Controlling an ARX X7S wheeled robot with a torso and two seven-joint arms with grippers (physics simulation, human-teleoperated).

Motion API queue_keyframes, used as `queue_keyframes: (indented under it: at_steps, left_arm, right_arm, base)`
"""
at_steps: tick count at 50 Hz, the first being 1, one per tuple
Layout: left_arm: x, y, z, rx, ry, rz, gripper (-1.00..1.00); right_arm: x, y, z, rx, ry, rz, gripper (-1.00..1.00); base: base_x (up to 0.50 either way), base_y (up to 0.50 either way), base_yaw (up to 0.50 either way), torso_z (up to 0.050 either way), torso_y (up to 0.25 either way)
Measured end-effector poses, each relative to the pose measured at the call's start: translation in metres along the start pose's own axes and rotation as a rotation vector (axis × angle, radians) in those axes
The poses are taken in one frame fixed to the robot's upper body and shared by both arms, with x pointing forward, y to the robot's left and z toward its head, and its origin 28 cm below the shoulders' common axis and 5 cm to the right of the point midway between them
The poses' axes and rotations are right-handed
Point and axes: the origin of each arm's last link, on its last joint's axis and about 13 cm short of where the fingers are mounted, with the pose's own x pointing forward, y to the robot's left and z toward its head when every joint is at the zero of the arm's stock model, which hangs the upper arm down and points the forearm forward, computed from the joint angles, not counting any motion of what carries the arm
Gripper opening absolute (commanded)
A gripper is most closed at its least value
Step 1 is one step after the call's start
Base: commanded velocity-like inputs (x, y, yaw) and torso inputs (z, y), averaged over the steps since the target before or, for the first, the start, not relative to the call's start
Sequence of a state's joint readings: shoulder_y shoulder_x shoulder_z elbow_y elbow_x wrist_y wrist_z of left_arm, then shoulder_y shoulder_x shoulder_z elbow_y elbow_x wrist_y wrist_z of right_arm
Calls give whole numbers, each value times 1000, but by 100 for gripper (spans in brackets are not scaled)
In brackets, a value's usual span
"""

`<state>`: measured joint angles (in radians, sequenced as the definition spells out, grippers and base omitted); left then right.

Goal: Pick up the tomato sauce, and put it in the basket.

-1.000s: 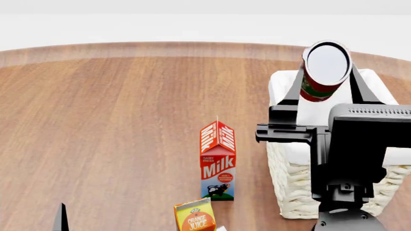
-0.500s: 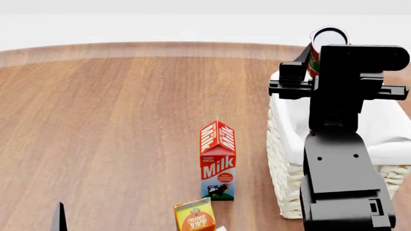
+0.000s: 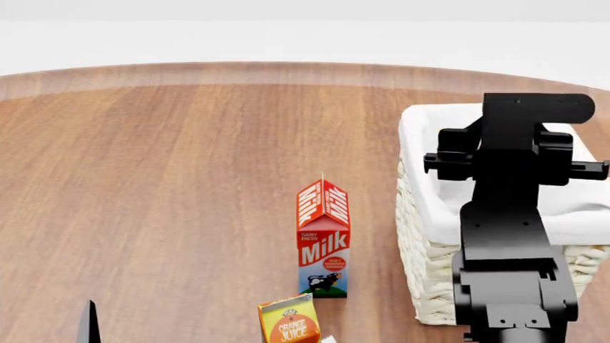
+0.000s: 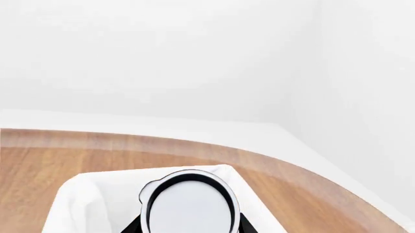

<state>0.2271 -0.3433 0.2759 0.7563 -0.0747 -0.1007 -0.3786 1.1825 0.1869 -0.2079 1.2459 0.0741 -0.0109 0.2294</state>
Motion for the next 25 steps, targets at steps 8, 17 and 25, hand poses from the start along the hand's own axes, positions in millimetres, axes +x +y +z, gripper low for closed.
queue_keyframes:
  at_steps: [8, 17, 25]
  left_arm:
    - [0, 0, -1, -1, 2, -1, 100]
    - [0, -1, -1, -2, 4, -3, 100]
    - [0, -1, -1, -2, 5, -3, 100]
  right_arm:
    - [-2, -3, -10, -3, 70, -6, -100]
    - [-4, -5, -17, -12, 121, -4, -100]
    - [-4, -6, -18, -12, 128, -1, 100]
  base:
    - [0, 0, 0, 0, 0]
    - [0, 0, 0, 0, 0]
    - [0, 0, 0, 0, 1]
